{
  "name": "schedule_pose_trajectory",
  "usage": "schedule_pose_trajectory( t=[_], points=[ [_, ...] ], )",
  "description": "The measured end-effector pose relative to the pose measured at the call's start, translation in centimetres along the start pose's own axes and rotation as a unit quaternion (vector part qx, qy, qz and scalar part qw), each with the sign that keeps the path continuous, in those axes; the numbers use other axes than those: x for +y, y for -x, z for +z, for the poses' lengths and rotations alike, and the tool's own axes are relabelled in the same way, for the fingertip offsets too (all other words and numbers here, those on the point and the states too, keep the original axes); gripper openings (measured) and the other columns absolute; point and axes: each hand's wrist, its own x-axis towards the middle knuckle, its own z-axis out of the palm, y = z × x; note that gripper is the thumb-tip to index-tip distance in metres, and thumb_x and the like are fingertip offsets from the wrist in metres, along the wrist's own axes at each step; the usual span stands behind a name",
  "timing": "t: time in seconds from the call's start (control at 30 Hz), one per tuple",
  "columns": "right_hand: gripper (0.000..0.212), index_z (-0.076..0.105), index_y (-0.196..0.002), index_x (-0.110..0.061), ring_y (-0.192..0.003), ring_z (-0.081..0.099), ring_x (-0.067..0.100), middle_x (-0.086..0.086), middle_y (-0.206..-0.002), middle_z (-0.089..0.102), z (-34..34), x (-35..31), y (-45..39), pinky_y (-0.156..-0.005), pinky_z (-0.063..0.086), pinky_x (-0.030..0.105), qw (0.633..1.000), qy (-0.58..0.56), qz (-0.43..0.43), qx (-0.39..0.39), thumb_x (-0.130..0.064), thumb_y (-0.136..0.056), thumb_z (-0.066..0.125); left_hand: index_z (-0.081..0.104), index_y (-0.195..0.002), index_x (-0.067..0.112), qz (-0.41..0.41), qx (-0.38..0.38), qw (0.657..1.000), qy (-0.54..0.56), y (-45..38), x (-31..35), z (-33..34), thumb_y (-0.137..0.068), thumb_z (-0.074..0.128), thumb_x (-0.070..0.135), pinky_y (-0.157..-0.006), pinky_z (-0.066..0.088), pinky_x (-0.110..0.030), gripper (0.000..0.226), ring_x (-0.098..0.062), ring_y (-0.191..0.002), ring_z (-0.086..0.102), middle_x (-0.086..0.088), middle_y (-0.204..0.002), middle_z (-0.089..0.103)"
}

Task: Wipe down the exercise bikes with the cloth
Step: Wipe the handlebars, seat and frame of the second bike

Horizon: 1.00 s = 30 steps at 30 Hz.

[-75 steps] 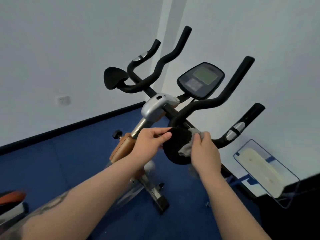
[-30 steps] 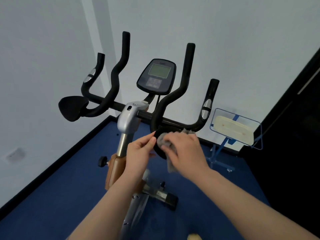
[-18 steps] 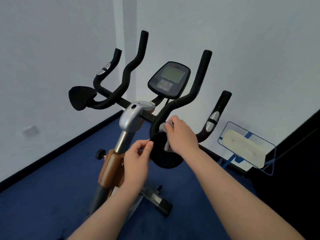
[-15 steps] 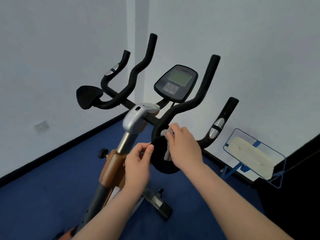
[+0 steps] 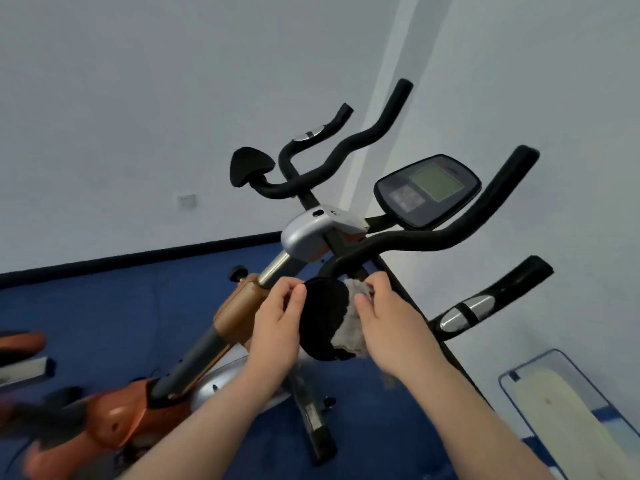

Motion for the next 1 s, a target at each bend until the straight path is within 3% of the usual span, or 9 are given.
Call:
schedule_pose_trajectory(
  t=[0.13,0.23,0.33,0.5,0.67,0.8,0.83,0.93,1.0],
  points=[
    [0.007,0.041,-0.104,-0.041,-0.081,0.053,-0.001,-0.015,-0.093,0.055,-3.0,0.7,-2.8,-0.063,0.042,0.023,0.993,-0.020,-0.091,0.077,-0.038,-0.099,0.045,0.062,-0.087,0.029,-0.017,-0.007,1.000,-0.004,0.6,-0.6,-0.2,-0.095,0.062,0.035,-0.073,0.052,-0.030,0.010,-0.017,-0.081,0.063,0.000,-0.084,0.066],
    [0.018,0.054,-0.113,-0.036,-0.081,0.049,-0.003,-0.013,-0.102,0.048,-3.9,-0.3,-6.6,-0.064,0.032,0.011,0.976,-0.032,-0.174,0.127,-0.037,-0.095,0.054,0.062,-0.083,0.014,-0.042,-0.023,0.999,-0.014,0.8,-1.3,-0.8,-0.083,0.069,0.047,-0.068,0.047,-0.032,0.034,-0.017,-0.070,0.057,0.000,-0.071,0.059],
    [0.020,0.062,-0.112,-0.033,-0.091,0.050,0.009,-0.011,-0.106,0.043,-2.0,-1.9,-9.6,-0.068,0.037,0.022,0.978,0.058,-0.195,0.043,-0.039,-0.093,0.059,0.060,-0.084,0.000,-0.068,-0.083,0.994,0.031,0.1,-1.4,-1.6,-0.078,0.070,0.053,-0.070,0.046,-0.037,0.054,-0.019,-0.073,0.056,-0.005,-0.074,0.056],
    [0.007,0.069,-0.091,-0.042,-0.083,0.049,0.003,-0.016,-0.088,0.048,-0.2,-2.7,-10.6,-0.064,0.036,0.022,0.972,0.095,-0.205,-0.062,-0.045,-0.086,0.066,0.064,-0.081,0.020,-0.016,-0.111,0.994,0.007,-1.7,-0.5,-2.6,-0.072,0.078,0.056,-0.067,0.047,-0.026,0.040,-0.016,-0.069,0.056,0.000,-0.072,0.060],
    [0.015,0.071,-0.101,-0.037,-0.087,0.051,0.008,-0.014,-0.094,0.047,-1.4,-2.2,-10.8,-0.070,0.038,0.029,0.981,0.109,-0.156,0.047,-0.042,-0.089,0.065,0.062,-0.082,0.028,0.030,-0.155,0.987,-0.015,-2.8,0.2,-1.8,-0.078,0.071,0.058,-0.070,0.053,-0.040,0.032,-0.023,-0.078,0.064,-0.002,-0.079,0.065],
    [0.012,0.073,-0.096,-0.038,-0.091,0.054,0.007,-0.012,-0.095,0.053,-0.7,-2.7,-10.0,-0.077,0.045,0.030,0.978,0.084,-0.183,-0.050,-0.042,-0.087,0.066,0.061,-0.082,0.033,0.053,-0.134,0.989,-0.029,-3.1,-0.2,-1.3,-0.080,0.064,0.061,-0.068,0.051,-0.039,0.028,-0.011,-0.073,0.060,0.005,-0.077,0.062],
    [0.010,0.073,-0.094,-0.039,-0.092,0.055,0.007,-0.012,-0.095,0.055,-1.3,-2.6,-10.3,-0.079,0.045,0.031,0.981,0.072,-0.177,-0.039,-0.040,-0.085,0.068,0.060,-0.082,0.033,0.057,-0.128,0.990,-0.028,-3.2,-0.4,-1.3,-0.080,0.064,0.059,-0.069,0.051,-0.039,0.026,-0.011,-0.073,0.059,0.005,-0.077,0.062],
    [0.019,0.070,-0.100,-0.035,-0.094,0.057,0.007,-0.016,-0.099,0.056,-3.5,-1.8,-11.4,-0.083,0.048,0.030,0.980,0.034,-0.169,0.102,-0.027,-0.083,0.074,0.062,-0.084,0.031,0.066,-0.100,0.993,0.004,-3.3,-0.1,-0.8,-0.081,0.067,0.051,-0.072,0.051,-0.033,0.021,-0.012,-0.077,0.059,0.004,-0.080,0.062],
    [0.023,0.072,-0.100,-0.030,-0.101,0.057,0.007,-0.018,-0.103,0.059,-3.9,-1.5,-11.8,-0.096,0.045,0.037,0.970,0.045,-0.197,0.137,-0.019,-0.080,0.076,0.063,-0.086,0.030,0.069,-0.061,0.995,0.031,-3.8,0.7,-0.2,-0.082,0.067,0.044,-0.072,0.047,-0.022,0.015,-0.011,-0.079,0.060,0.005,-0.082,0.063]
  ],
)
